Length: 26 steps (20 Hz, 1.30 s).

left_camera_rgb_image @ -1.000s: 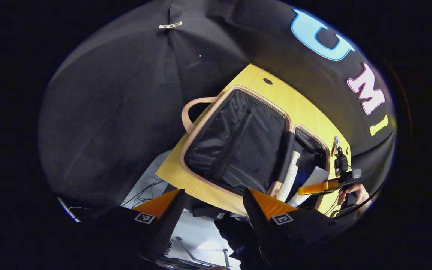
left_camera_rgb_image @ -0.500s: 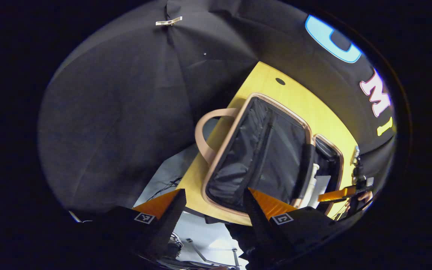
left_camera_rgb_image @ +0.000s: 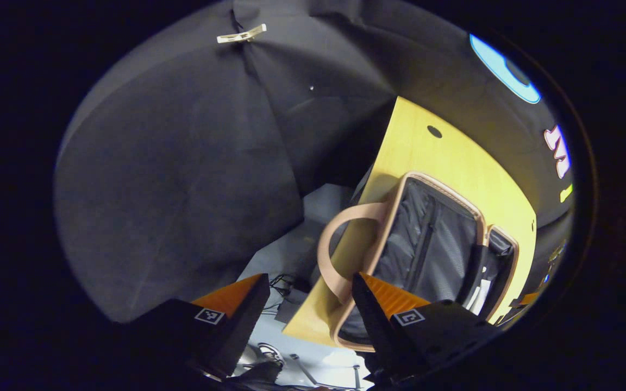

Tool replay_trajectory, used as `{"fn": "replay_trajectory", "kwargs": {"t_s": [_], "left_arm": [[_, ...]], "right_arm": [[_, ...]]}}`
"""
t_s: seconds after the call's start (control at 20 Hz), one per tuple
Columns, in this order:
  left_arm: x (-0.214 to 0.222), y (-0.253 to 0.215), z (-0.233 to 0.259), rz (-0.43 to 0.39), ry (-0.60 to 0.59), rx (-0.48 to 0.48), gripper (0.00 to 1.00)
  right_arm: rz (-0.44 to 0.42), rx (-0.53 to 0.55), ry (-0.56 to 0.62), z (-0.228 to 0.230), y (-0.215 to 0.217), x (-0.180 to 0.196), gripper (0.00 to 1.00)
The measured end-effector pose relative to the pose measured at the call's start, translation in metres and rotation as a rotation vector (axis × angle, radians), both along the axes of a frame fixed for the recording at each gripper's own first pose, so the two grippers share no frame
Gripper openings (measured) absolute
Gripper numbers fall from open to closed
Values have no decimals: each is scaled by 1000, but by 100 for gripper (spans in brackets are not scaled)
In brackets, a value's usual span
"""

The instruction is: First open the suitcase, pack the skin care products into it, and then close the suitcase.

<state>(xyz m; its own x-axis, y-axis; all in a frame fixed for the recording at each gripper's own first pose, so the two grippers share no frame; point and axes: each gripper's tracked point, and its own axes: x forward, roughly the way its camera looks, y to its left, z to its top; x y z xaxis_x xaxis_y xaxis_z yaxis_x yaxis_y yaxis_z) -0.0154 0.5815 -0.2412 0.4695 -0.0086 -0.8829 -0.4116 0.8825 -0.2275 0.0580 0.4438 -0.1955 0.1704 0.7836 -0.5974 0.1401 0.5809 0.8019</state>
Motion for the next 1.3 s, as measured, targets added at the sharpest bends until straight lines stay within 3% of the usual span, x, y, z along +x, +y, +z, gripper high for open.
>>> {"fn": "replay_trajectory", "kwargs": {"t_s": [0.2, 0.45, 0.55, 0.65, 0.75, 0.8, 0.9, 1.3], "left_arm": [[25, -5, -37, -21, 83, -78, 97], [40, 3, -78, -57, 204, 1, 94], [51, -9, -87, -73, 203, -37, 89], [63, -11, -80, -112, 169, -19, 63], [62, -10, -69, -151, 173, 58, 21], [63, -9, -64, -159, 158, 76, 22], [64, -10, -53, -163, 136, 72, 13], [53, -18, 23, -195, -10, 86, 10]], "right_arm": [[-55, 16, 3, 4, -13, 1, 89], [-120, -19, 29, -6, -39, -5, 89], [-138, -31, 38, -9, -48, -7, 89], [-144, -41, 40, -12, -52, -9, 89], [-148, -32, 52, -10, -52, -8, 89], [-146, -28, 52, -10, -51, -7, 89], [-138, -19, 45, -8, -44, -5, 89], [-97, -4, 7, -2, -40, -12, 89]]}}
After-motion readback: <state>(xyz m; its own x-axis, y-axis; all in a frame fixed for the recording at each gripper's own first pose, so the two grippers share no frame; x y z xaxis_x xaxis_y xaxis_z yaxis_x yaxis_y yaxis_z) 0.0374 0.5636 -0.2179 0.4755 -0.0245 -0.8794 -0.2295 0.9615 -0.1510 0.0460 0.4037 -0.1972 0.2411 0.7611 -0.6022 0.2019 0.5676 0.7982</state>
